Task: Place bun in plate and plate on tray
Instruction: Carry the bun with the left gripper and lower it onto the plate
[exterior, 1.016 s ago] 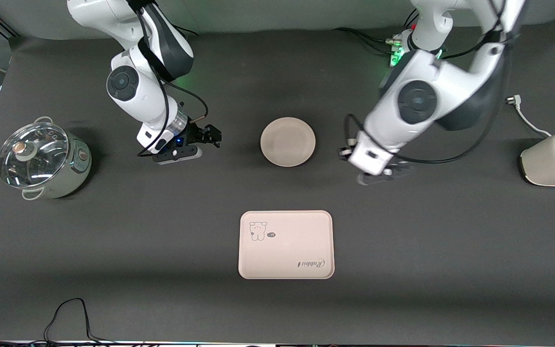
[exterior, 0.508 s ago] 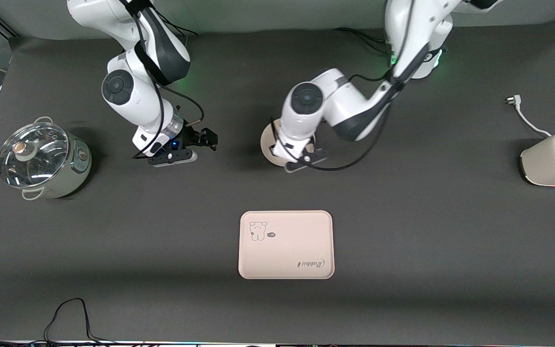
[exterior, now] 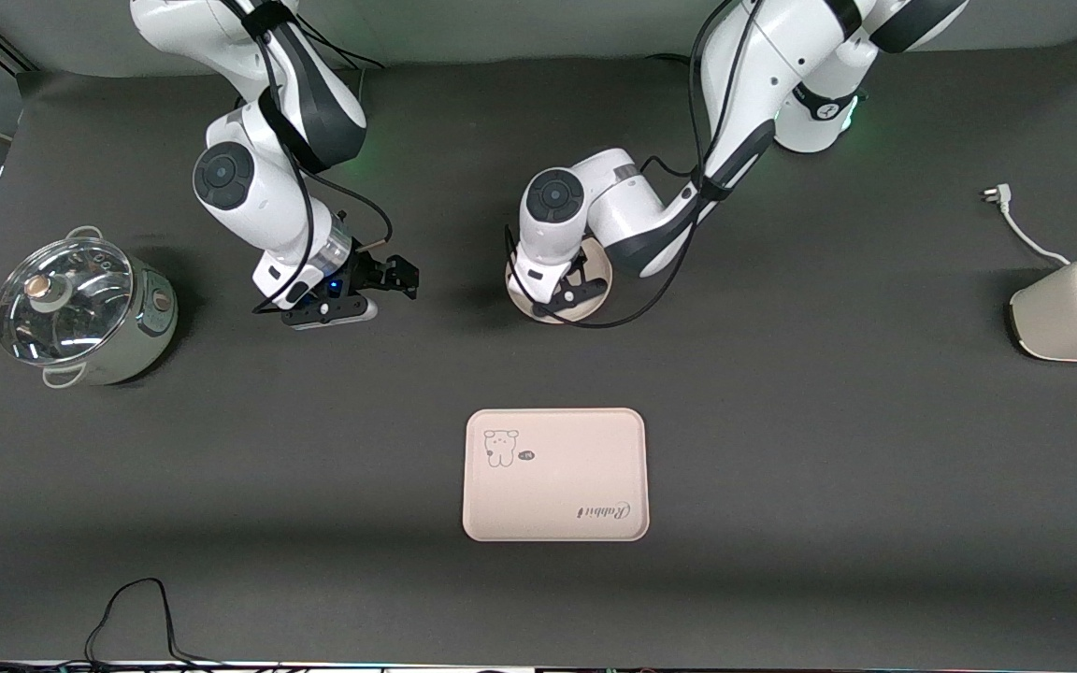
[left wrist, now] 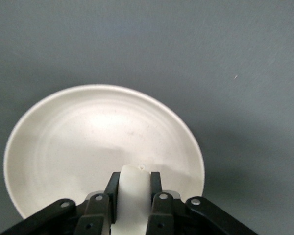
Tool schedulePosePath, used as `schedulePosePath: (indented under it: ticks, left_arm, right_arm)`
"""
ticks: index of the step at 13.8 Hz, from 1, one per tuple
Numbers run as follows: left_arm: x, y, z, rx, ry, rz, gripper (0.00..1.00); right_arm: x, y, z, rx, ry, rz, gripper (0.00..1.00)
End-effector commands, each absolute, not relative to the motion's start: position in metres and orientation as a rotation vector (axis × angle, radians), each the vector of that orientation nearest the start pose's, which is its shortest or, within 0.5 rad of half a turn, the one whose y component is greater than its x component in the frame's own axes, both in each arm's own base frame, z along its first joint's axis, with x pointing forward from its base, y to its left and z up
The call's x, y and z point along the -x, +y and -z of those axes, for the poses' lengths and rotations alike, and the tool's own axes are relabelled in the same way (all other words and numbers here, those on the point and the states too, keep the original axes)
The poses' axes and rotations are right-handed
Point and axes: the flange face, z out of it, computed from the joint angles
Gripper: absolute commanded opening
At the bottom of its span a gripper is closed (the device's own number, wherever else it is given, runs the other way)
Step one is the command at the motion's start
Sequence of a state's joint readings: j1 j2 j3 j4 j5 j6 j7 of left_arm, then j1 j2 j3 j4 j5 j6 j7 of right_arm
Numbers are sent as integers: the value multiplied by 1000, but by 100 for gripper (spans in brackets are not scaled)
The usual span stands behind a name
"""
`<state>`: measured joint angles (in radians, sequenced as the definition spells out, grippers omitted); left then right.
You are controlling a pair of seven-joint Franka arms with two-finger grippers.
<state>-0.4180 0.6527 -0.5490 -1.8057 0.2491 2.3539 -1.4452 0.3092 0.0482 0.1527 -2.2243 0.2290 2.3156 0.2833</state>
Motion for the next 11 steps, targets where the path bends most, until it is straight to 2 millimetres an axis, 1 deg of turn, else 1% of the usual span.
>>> schedulePosePath:
  ticks: [1, 2, 3, 4, 6, 7, 8, 10, 11]
  left_arm:
    - [-378, -508, -213, 3103, -621, -100, 33]
    - [-378, -506, -209, 3094, -611, -76, 40]
    - [-377, -505, -206, 3092, -608, -81, 59]
    - [-376, -506, -206, 3090, -612, -79, 99]
    - [-380, -505, -212, 3088, -631, -69, 100]
    - [-382, -505, -214, 3088, -635, -65, 100]
    - [-385, -504, -219, 3088, -640, -54, 100]
    - [-408, -490, -237, 3080, -683, -16, 100]
    - [-423, -480, -250, 3059, -705, 7, 100]
  right_arm:
    - [-478, 257, -348, 2936, -10, -29, 100]
    - [-475, 264, -347, 2925, -13, -33, 100]
    - [-472, 268, -342, 2914, -3, -56, 99]
    - [-472, 269, -340, 2910, 3, -62, 99]
    - [-475, 272, -330, 2909, 5, -47, 99]
    - [-473, 278, -323, 2909, -3, -47, 99]
    - [-474, 279, -318, 2907, 5, -33, 99]
    - [-474, 284, -310, 2906, 1, -28, 99]
    - [-470, 289, -310, 2907, -14, -32, 99]
